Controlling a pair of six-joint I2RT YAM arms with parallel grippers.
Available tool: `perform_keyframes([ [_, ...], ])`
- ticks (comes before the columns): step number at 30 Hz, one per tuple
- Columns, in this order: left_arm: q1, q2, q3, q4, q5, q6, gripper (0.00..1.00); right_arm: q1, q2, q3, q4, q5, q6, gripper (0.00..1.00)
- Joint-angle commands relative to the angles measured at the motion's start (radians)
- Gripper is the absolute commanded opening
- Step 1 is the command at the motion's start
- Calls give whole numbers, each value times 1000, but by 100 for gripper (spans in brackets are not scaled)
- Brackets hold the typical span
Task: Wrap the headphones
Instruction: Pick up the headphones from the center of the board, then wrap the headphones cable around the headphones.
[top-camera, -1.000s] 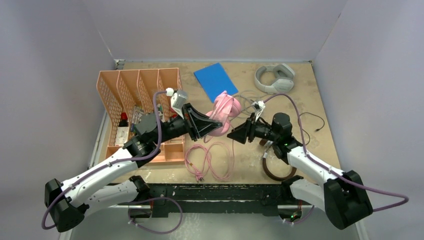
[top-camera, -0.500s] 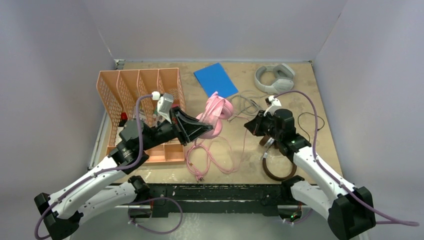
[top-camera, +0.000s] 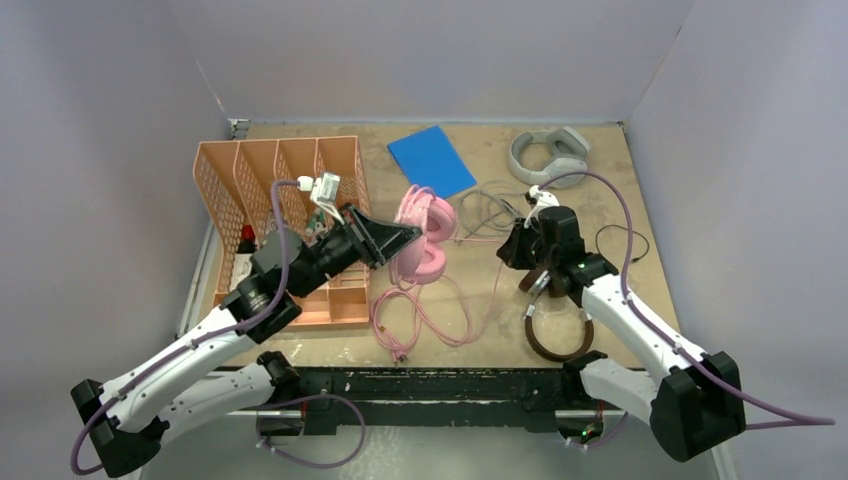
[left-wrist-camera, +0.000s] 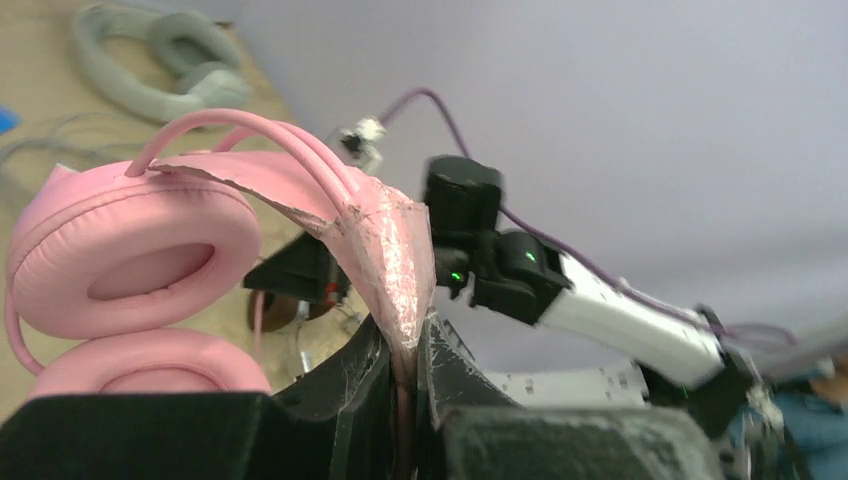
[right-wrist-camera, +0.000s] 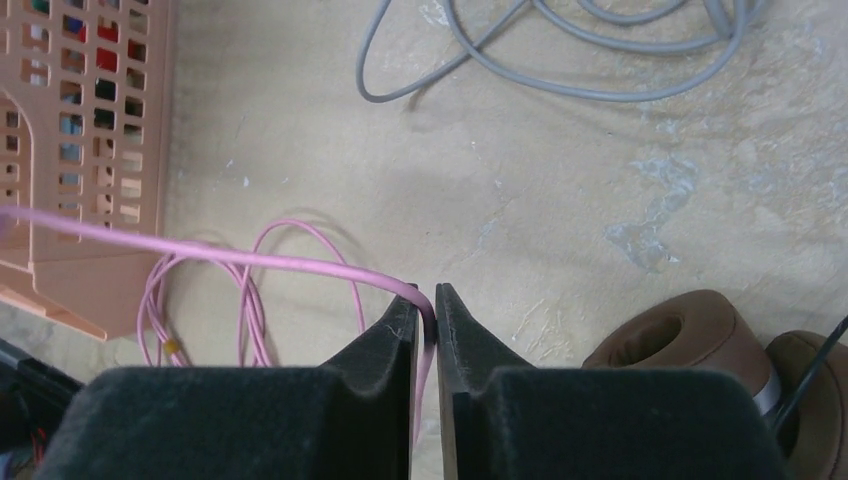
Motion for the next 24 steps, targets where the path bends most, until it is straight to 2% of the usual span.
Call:
perform_keyframes([
  [1, 5, 50, 118, -147, -404, -225, 0, -5, -15, 24, 3, -77, -93, 13],
  [4, 4, 91, 134, -134, -500, -340, 0, -3, 14, -2, 96, -233, -121, 17],
  [7, 5, 136, 159, -86, -552, -455, 0, -2, 96, 0, 116, -343, -108, 17],
  [13, 5, 197, 236, -45, -629, -539, 0, 3, 231, 26, 72, -372, -106, 20],
  [14, 6, 198, 243, -47, -645, -543, 0, 4, 224, 34, 63, -371, -111, 23],
  [17, 6, 195, 257, -94, -713, -568, 0, 10, 125, 59, 75, -426, -138, 51],
  [19, 5, 186, 247, -103, -758, -605, 0, 47, 45, 88, 89, -438, -164, 73],
  [21, 5, 180, 233, -94, -797, -646, 0, 109, -10, 140, 95, -433, -202, 91],
  [24, 6, 181, 221, -64, -816, -684, 0, 199, -34, 217, 111, -386, -221, 98],
])
